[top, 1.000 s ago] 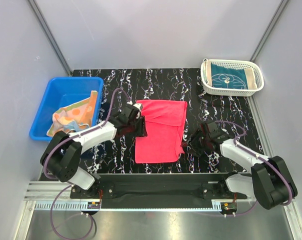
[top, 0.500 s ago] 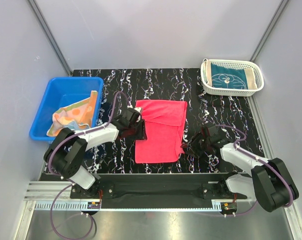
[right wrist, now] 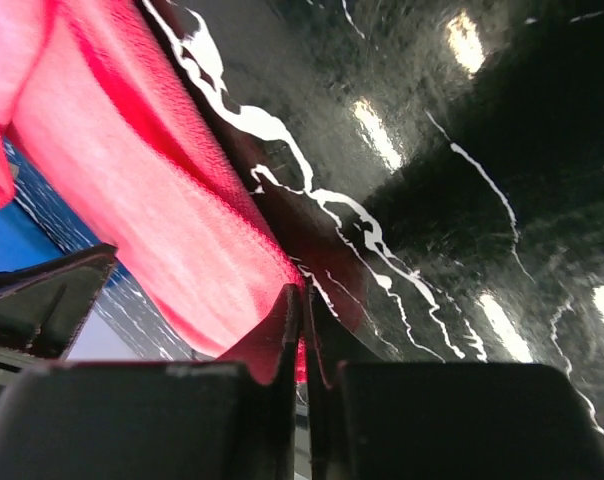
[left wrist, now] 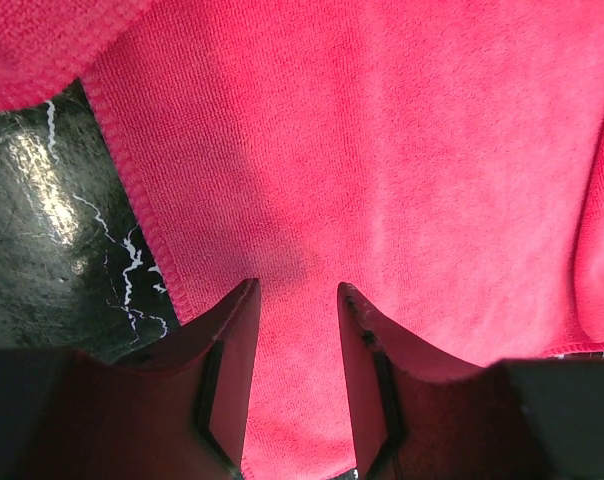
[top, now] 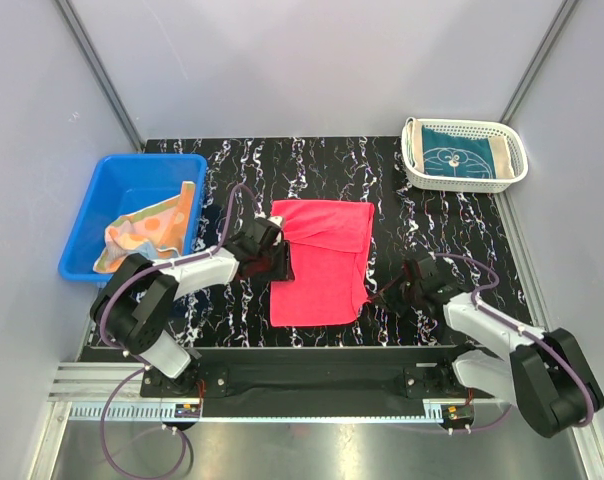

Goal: Fold and stack the towels
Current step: Fold the towel

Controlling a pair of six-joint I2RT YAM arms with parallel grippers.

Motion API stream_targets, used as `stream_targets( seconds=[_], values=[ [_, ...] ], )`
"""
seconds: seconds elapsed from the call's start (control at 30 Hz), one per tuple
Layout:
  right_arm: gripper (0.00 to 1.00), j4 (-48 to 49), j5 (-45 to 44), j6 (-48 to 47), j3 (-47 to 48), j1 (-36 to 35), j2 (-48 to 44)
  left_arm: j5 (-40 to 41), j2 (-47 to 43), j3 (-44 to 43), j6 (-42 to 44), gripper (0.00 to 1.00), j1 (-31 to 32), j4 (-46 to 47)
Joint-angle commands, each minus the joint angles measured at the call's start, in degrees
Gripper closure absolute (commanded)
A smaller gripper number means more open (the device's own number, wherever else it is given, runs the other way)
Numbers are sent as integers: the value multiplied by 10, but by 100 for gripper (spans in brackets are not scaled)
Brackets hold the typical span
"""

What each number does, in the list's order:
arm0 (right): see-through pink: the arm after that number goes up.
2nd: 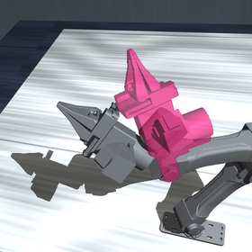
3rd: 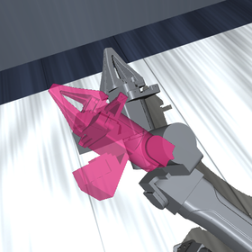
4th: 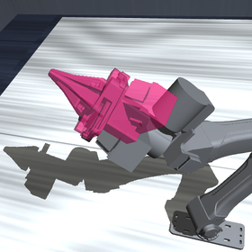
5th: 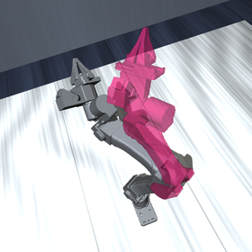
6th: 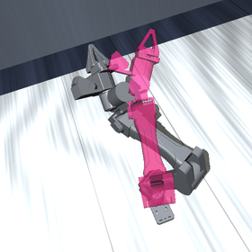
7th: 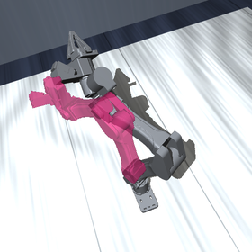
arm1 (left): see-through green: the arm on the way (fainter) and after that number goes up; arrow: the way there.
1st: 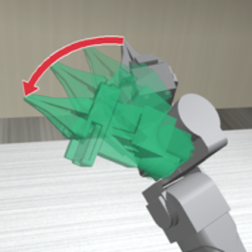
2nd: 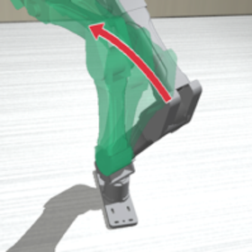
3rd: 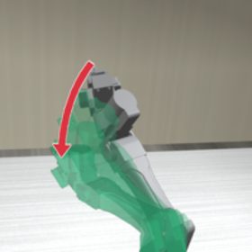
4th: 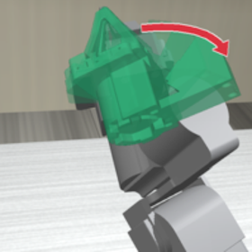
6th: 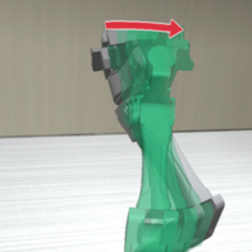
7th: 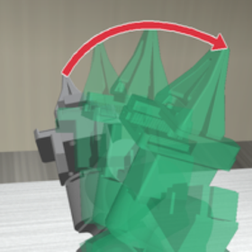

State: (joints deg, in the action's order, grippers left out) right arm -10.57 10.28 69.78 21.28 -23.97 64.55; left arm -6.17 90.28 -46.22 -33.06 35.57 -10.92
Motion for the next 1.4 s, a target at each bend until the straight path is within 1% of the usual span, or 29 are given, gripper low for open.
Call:
stream_targets(
  seconds=[0.0, 0.33, 0.43, 0.53, 0.57, 0.6, 0.63, 0.73, 0.83, 0.9, 0.93, 0.97, 1.0, 1.03, 1.07, 1.1, 1.13, 1.17, 1.2, 1.23, 1.27, 1.3, 1.33, 1.37],
  values=[
    [100, -41, -66, -11, 13, -5, -39, 8, 2, 3, -3, 59, 3, 25],
    [100, -189, -160, -86, 35, -5, -109, 20, 4, 2, -6, 59, 2, 12],
    [100, -211, -157, -94, 34, -5, -134, 26, 6, 1, -9, 59, 2, 6],
    [100, -248, -178, -99, 45, -5, -151, 23, 8, -3, -12, 59, 2, 3],
    [98, -262, -183, -103, 47, -5, -152, 22, 7, -3, -14, 59, 3, 4],
    [86, -270, -182, -104, 52, -5, -155, 20, 5, -3, -13, 59, 2, 3],
    [77, -276, -180, -104, 53, -6, -161, 15, 3, -5, -14, 59, 2, 3],
    [57, -293, -179, -100, 57, -5, -181, -1, -5, -16, -16, 57, 2, -10],
    [55, -293, -194, -104, 76, -5, -189, -24, -25, -42, -19, 55, 2, -35],
    [57, -257, -197, -113, 98, -5, -182, -21, -40, -72, -16, 52, 2, -65],
    [58, -238, -194, -127, 107, -6, -162, 1, -43, -84, -10, 52, -2, -79],
    [59, -197, -193, -133, 127, -5, -146, 10, -44, -99, -7, 51, -8, -92],
    [59, -180, -192, -142, 141, -6, -125, 11, -38, -123, -4, 51, -15, -112],
    [59, -170, -196, -155, 159, -5, -74, 4, -31, -137, 3, 51, -35, -120],
    [56, -160, -195, -166, 204, -4, -44, 3, -23, -149, 6, 51, -44, -129],
    [55, -148, -188, -185, 228, -4, -12, 2, -6, -177, 10, 51, -55, -148],
    [53, -114, -145, -255, 253, -3, 53, 1, 4, -187, 15, 51, -75, -156],
    [52, -106, -121, -295, 308, -2, 85, -1, 19, -195, 18, 51, -86, -168],
    [52, -107, -104, -366, 339, -1, 117, -4, 25, -208, 19, 51, -96, -169],
    [53, -124, -75, -393, 369, 1, 179, -16, 32, -212, 20, 51, -118, -170],
    [53, -130, -52, -417, 422, 15, 209, -23, 45, -216, 19, 52, -128, -169],
    [53, -136, -30, -452, 447, 23, 238, -30, 50, -219, 19, 52, -139, -168],
    [53, -141, 13, -466, 467, 33, 284, -49, 56, -222, 18, 52, -153, -165],
    [54, -140, 31, -475, 500, 47, 303, -61, 65, -223, 18, 52, -159, -155]
  ],
)
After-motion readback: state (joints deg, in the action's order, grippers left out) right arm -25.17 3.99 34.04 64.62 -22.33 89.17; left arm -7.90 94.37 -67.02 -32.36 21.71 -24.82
